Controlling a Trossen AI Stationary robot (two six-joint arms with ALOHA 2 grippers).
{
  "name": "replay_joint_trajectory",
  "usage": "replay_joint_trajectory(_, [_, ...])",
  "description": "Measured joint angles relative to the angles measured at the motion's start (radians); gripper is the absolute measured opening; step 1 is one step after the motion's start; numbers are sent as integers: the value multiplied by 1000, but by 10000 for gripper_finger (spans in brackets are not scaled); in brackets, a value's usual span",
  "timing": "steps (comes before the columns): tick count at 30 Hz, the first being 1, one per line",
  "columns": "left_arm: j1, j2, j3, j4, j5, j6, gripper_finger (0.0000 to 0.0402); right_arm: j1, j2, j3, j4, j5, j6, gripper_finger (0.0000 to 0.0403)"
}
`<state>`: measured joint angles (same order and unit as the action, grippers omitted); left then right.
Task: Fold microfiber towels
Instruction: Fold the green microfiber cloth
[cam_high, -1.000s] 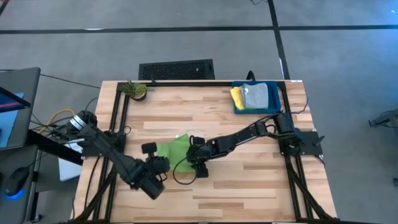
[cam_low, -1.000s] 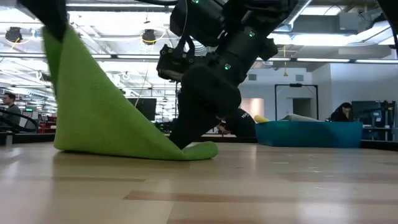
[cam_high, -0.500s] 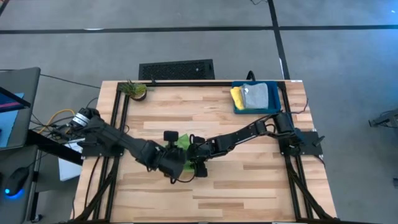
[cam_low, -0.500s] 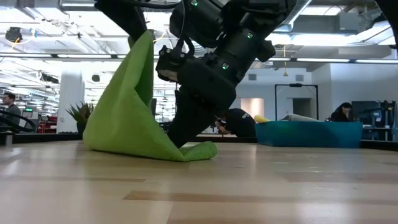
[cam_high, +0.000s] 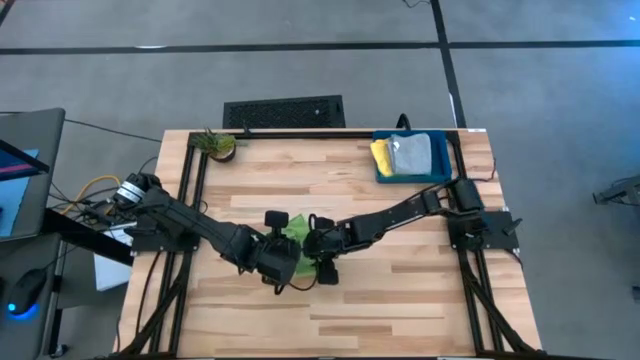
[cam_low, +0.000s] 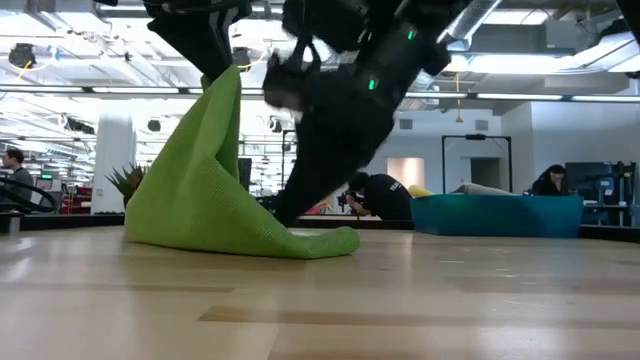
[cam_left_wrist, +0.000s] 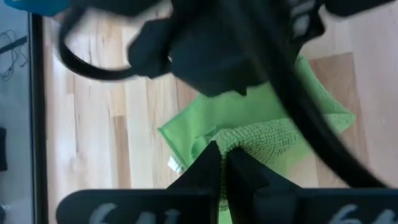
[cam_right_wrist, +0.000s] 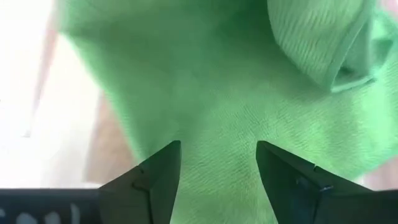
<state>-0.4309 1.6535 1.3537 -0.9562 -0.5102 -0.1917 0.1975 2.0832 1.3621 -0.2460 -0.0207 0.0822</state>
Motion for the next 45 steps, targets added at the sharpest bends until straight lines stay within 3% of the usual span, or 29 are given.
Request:
replay_joint_trajectory(8, [7,0,0,-2,-52,-55,0,47,-139,0,-153,65,15,234])
replay_joint_trajectory(13, [24,0,0,23,-71,-8,0,70,-206,2,-236,76,71,234])
replay_joint_trajectory(24, [110,0,0,126,32,156,0,128,-381,3,-387,192,176,234])
replay_joint_trajectory(30, [144,67,0,153,71,232,0,166,-456,3,-404,256,212,234])
replay_joint_trajectory(38, [183,148,0,281,135,322,0,202,-488,4,-466,335,264,234])
replay_joint_trajectory(45, [200,214,1,348,166,364,0,202,-487,3,-482,338,290,234])
